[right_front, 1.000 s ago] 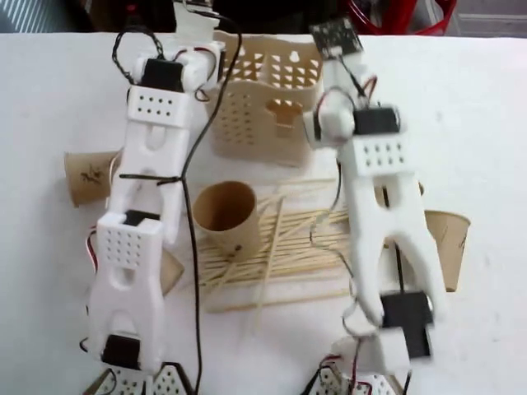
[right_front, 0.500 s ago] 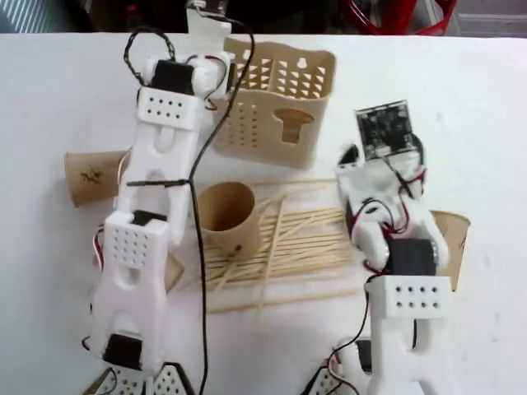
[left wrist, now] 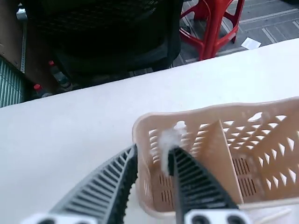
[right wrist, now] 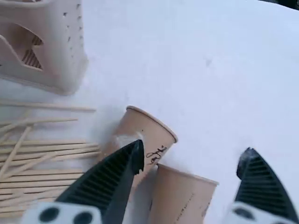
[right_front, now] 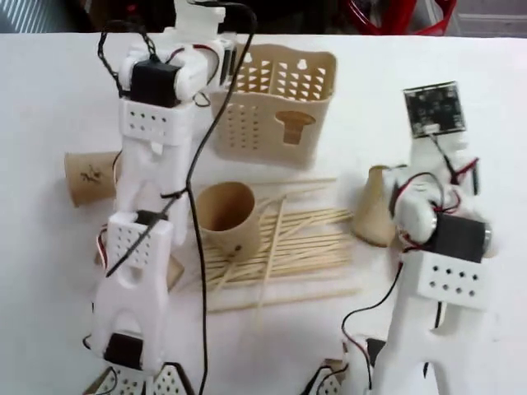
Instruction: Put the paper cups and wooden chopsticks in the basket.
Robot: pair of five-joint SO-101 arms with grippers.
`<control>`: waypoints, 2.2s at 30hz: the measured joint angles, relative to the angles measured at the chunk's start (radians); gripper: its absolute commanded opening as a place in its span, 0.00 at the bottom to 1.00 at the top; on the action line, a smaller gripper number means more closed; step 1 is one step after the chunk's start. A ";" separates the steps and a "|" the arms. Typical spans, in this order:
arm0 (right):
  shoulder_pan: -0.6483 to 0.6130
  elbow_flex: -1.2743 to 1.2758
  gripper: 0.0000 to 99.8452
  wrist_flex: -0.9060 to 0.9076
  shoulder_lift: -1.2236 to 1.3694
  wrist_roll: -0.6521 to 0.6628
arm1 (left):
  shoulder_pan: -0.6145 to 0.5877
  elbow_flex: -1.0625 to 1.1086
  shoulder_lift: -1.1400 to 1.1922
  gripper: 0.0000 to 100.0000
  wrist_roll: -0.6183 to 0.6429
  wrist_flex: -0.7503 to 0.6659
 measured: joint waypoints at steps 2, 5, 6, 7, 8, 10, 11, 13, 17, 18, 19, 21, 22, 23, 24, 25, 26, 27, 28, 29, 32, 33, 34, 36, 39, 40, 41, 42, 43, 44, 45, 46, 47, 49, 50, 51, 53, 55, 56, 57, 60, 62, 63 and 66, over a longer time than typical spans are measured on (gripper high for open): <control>0.049 -0.029 0.32 0.025 0.015 0.054 | -0.006 -0.002 -0.025 0.12 0.000 0.032; 0.140 -0.066 0.32 0.037 0.068 0.143 | -0.020 -0.006 -0.089 0.12 0.000 0.086; 0.161 -0.080 0.32 0.040 0.095 0.180 | -0.023 -0.011 -0.114 0.12 -0.002 0.109; 0.178 -0.095 0.32 0.049 0.126 0.221 | -0.025 -0.012 -0.141 0.12 -0.014 0.135; 0.189 -0.110 0.32 0.058 0.163 0.269 | -0.025 -0.012 -0.166 0.12 -0.040 0.155; 0.199 -0.147 0.32 0.080 0.245 0.367 | -0.026 -0.014 -0.206 0.12 -0.101 0.169; 0.203 -0.167 0.32 0.091 0.292 0.413 | -0.031 -0.005 -0.222 0.12 -0.126 0.170; 0.207 -0.215 0.32 0.114 0.382 0.494 | -0.044 0.038 -0.262 0.12 -0.150 0.172; 0.236 -0.301 0.32 0.153 0.534 0.623 | -0.107 0.206 -0.351 0.13 -0.161 0.172; 0.244 -0.316 0.32 0.161 0.562 0.651 | -0.126 0.256 -0.377 0.13 -0.170 0.172; 0.250 -0.327 0.32 0.166 0.588 0.677 | -0.140 0.304 -0.405 0.13 -0.186 0.172; 0.256 -0.336 0.32 0.167 0.637 0.735 | -0.164 0.402 -0.463 0.13 -0.229 0.172; 0.256 -0.338 0.32 0.167 0.657 0.770 | -0.176 0.448 -0.493 0.13 -0.245 0.172; 0.256 -0.341 0.32 0.167 0.675 0.806 | -0.189 0.494 -0.519 0.13 -0.258 0.172; 0.256 -0.341 0.32 0.167 0.687 0.836 | -0.201 0.542 -0.543 0.13 -0.272 0.172; 0.256 -0.341 0.32 0.167 0.698 0.864 | -0.212 0.585 -0.565 0.13 -0.285 0.172; 0.256 -0.341 0.32 0.167 0.706 0.891 | -0.222 0.623 -0.582 0.13 -0.295 0.172; 0.256 -0.341 0.32 0.170 0.715 0.918 | -0.232 0.657 -0.597 0.13 -0.305 0.172; 0.256 -0.341 0.32 0.175 0.720 0.951 | -0.241 0.683 -0.606 0.13 -0.311 0.172; 0.256 -0.341 0.32 0.183 0.724 0.982 | -0.250 0.701 -0.612 0.13 -0.315 0.172; 0.256 -0.341 0.32 0.242 0.732 1.083 | -0.281 0.726 -0.614 0.13 -0.321 0.157; 0.256 -0.341 0.32 0.269 0.732 1.119 | -0.292 0.726 -0.614 0.13 -0.321 0.152; 0.256 -0.341 0.32 0.287 0.735 1.149 | -0.296 0.726 -0.614 0.13 -0.321 0.152; 0.267 -0.341 0.31 0.308 0.738 1.198 | -0.301 0.726 -0.614 0.13 -0.321 0.152; 0.276 -0.341 0.25 0.316 0.738 1.250 | -0.301 0.726 -0.614 0.13 -0.321 0.152; 0.273 -0.334 0.23 0.318 0.738 1.263 | -0.301 0.726 -0.614 0.13 -0.321 0.152; 0.273 -0.328 0.22 0.318 0.738 1.275 | -0.301 0.726 -0.614 0.13 -0.321 0.152; 0.273 -0.325 0.21 0.318 0.738 1.289 | -0.301 0.727 -0.614 0.13 -0.321 0.152; 0.275 -0.325 0.21 0.318 0.738 1.301 | -0.301 0.729 -0.614 0.13 -0.321 0.152; 0.276 -0.325 0.21 0.318 0.738 1.310 | -0.301 0.729 -0.614 0.13 -0.321 0.152; 0.276 -0.325 0.22 0.318 0.738 1.321 | -0.301 0.729 -0.614 0.13 -0.321 0.152; 0.276 -0.325 0.23 0.318 0.738 1.332 | -0.301 0.729 -0.614 0.13 -0.321 0.152; 0.275 -0.321 0.23 0.318 0.738 1.341 | -0.301 0.729 -0.614 0.13 -0.321 0.152; 0.275 -0.313 0.22 0.315 0.758 1.355 | -0.301 0.729 -0.614 0.13 -0.321 0.152; 0.273 -0.313 0.20 0.310 0.772 1.358 | -0.301 0.729 -0.614 0.13 -0.321 0.152; 0.273 -0.313 0.18 0.311 0.786 1.358 | -0.301 0.729 -0.614 0.13 -0.321 0.152; 0.284 -0.313 0.14 0.310 0.806 1.358 | -0.301 0.729 -0.614 0.13 -0.321 0.153; 0.296 -0.318 0.10 0.310 0.812 1.361 | -0.301 0.729 -0.614 0.12 -0.321 0.155; 0.302 -0.325 0.09 0.310 0.813 1.361 | -0.301 0.736 -0.614 0.12 -0.321 0.155; 0.311 -0.334 0.09 0.313 0.813 1.361 | -0.301 0.747 -0.614 0.12 -0.321 0.155; 0.348 -0.373 0.07 0.319 0.815 1.361 | -0.301 0.793 -0.617 0.12 -0.321 0.155; 0.377 -0.410 0.07 0.324 0.816 1.344 | -0.301 0.810 -0.617 0.12 -0.321 0.155; 0.391 -0.434 0.06 0.325 0.816 1.323 | -0.301 0.813 -0.617 0.13 -0.321 0.155; 0.404 -0.534 0.05 0.338 0.818 1.227 | -0.301 0.813 -0.617 0.13 -0.321 0.155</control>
